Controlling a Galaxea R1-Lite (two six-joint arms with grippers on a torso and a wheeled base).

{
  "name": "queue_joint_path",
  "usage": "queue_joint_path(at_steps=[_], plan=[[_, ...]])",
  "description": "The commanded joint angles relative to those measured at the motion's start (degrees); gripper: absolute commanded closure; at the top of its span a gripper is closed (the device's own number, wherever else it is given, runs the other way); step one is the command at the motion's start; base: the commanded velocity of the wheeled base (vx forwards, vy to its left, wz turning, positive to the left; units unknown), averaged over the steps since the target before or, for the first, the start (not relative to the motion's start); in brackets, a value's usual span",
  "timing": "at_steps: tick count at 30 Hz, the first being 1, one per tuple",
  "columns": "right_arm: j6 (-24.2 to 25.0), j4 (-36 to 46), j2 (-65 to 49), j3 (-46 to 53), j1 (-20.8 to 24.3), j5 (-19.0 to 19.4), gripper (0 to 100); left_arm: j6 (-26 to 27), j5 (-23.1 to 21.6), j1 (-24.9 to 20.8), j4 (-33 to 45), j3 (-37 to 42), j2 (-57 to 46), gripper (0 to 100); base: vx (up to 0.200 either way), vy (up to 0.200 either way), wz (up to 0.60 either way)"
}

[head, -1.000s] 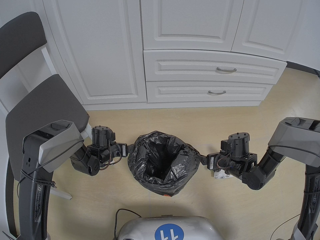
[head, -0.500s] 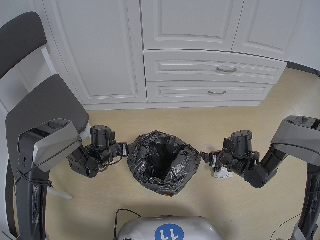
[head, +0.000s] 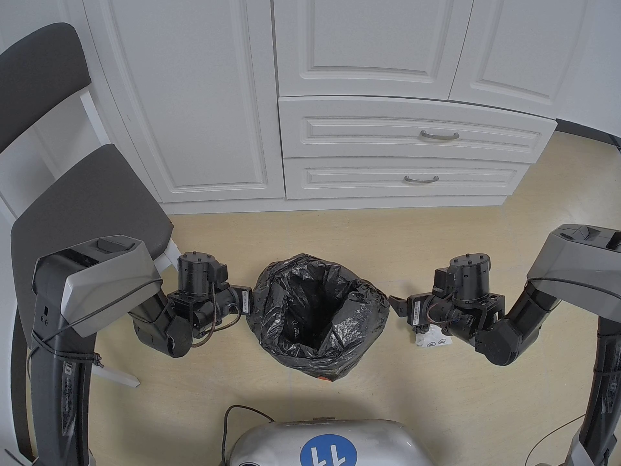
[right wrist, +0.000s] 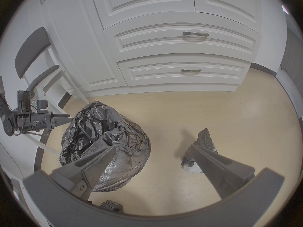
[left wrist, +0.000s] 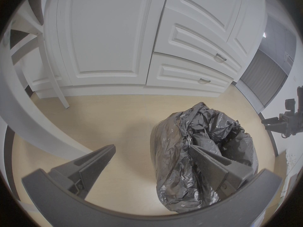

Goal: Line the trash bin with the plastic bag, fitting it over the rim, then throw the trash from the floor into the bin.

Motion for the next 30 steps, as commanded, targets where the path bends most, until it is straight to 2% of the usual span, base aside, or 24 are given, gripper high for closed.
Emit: queue_joint_path(at_steps=[1,11,30], plan=[[-0.01,-0.02,-0.17,0.15,0.17,-0.01,0,0.05,0.04,0.08,0.17,0.75,0.58,0,0.000,0.000,0.00],[-0.01,-0.02,-0.43,0.15,0.17,-0.01,0,-0.21,0.04,1.31,-0.09,-1.28,5.68,0,0.000,0.000,0.00],[-0.01,-0.02,-0.61,0.06,-0.10,0.08,0,-0.56,-0.04,1.22,-2.03,0.04,1.55,0,0.000,0.000,0.00]])
